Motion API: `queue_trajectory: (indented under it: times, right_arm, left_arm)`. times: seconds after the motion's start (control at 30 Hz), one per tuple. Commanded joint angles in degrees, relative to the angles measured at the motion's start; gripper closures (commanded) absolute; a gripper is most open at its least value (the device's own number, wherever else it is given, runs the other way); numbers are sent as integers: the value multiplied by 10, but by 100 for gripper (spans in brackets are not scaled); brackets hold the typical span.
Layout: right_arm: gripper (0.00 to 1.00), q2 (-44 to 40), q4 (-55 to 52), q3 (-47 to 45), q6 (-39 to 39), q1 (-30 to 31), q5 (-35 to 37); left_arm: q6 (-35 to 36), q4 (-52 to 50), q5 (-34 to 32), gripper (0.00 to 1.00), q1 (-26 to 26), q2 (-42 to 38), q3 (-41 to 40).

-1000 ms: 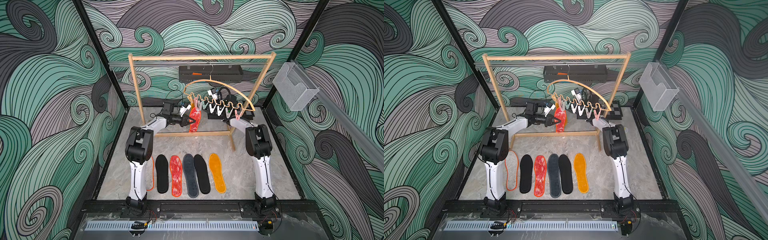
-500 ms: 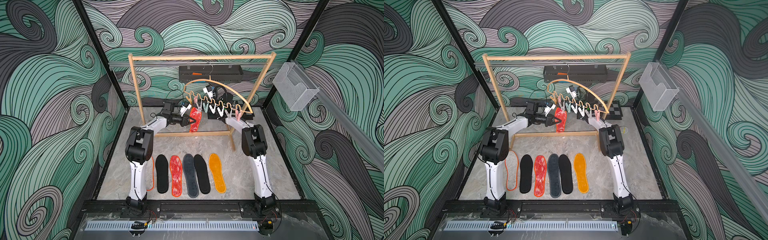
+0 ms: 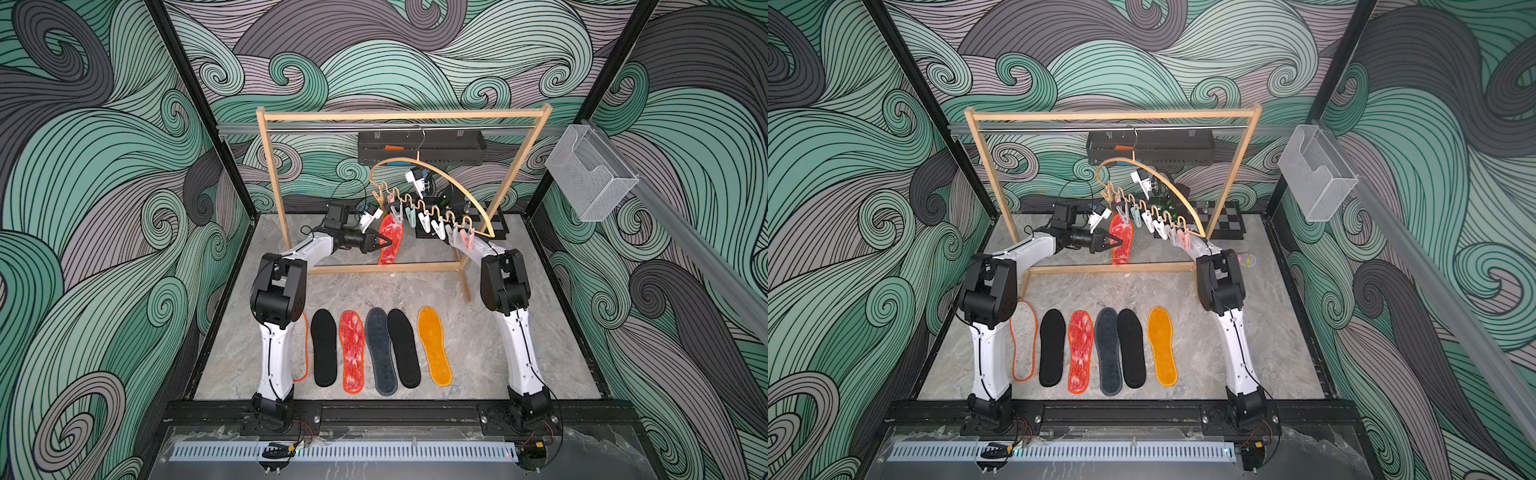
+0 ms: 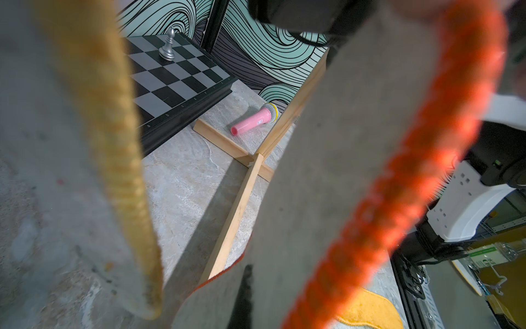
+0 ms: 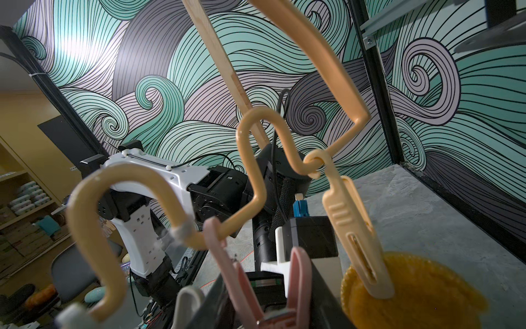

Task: Take the shoe insoles off the hanger
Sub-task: Open the clamp at the hanger, then place the insole at the center of the board.

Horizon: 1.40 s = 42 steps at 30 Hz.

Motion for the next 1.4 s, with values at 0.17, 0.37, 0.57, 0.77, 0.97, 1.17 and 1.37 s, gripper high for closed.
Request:
queue_trajectory:
  times: [0.17, 0.37, 0.57, 0.77, 0.97, 1.17, 1.37]
  right_arm:
    - [81, 4, 27, 21, 15, 1, 7]
    - [100, 2, 30, 11, 17, 2, 15]
    - [100, 4, 24, 11, 18, -4, 36]
    - [100, 5, 20, 8, 17, -9, 48]
    - [100, 4, 19, -6, 14, -14, 60]
    - [100, 5, 16, -13, 15, -15, 65]
    - [98, -6, 13, -42, 5, -16, 67]
  left_arm:
    - [7, -19, 10, 100, -3, 5, 21]
    - [-2, -26, -5, 100, -5, -1, 21]
    - [-43, -62, -36, 100, -4, -42, -1]
    - [-107, -46, -56, 100, -5, -151, -72]
    - [-220, -19, -137, 100, -6, -271, -166]
    - [-345, -18, -194, 100, -14, -389, -302]
    - [-401, -51, -232, 100, -82, -519, -443]
